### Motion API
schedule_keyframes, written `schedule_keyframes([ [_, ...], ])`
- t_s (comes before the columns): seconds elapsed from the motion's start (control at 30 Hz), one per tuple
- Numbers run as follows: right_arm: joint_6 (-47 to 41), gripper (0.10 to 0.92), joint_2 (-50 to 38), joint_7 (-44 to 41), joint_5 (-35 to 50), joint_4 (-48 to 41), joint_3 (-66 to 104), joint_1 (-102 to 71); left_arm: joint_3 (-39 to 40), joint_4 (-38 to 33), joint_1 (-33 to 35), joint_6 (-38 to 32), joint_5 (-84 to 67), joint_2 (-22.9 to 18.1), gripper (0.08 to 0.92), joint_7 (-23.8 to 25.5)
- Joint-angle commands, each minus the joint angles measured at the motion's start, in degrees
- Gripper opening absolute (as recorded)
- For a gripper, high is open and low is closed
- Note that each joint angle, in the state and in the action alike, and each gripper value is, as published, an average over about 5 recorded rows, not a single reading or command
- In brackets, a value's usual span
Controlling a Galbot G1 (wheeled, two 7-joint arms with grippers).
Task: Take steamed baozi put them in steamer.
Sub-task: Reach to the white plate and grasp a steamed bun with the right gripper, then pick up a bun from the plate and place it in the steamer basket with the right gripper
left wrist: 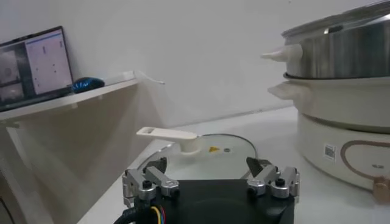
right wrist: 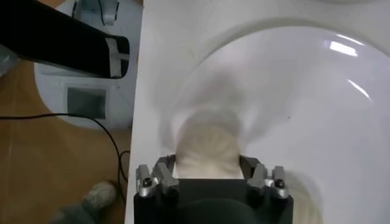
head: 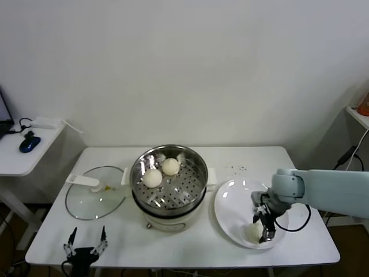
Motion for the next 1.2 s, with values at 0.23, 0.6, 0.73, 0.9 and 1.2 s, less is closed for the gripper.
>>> schedule_keyframes([
  [0.23,5.3,0.476,2.8,-2.8,0.8,2.0,-5.0,14.3,0.1,-0.6,0.0,0.0,0.2,-0.1,0.823,0.0],
  [0.6,23.8,0.475,9.5,-9.2,6.5,7.8,-2.5,37.3,0.4,-0.7,0.1,-0.1,0.9,-0.1,0.823,0.0],
  [0.73,31.9,0.475,13.0,-7.3,1.1,9.6,1.5,37.6,0.7,-0.6,0.1,-0.2,1.3,-0.3,0.823,0.0],
  [0.9,37.7,0.468,17.9,-3.7,-8.4,11.7,6.2,34.8,0.6,-0.2,0.4,-0.8,1.3,-0.3,0.823,-0.2],
  [1.2,41.3,0.47,29.9,-0.1,-22.8,5.2,8.4,21.7,0.7,0.0,0.2,-0.8,1.2,-0.2,0.823,-0.3],
])
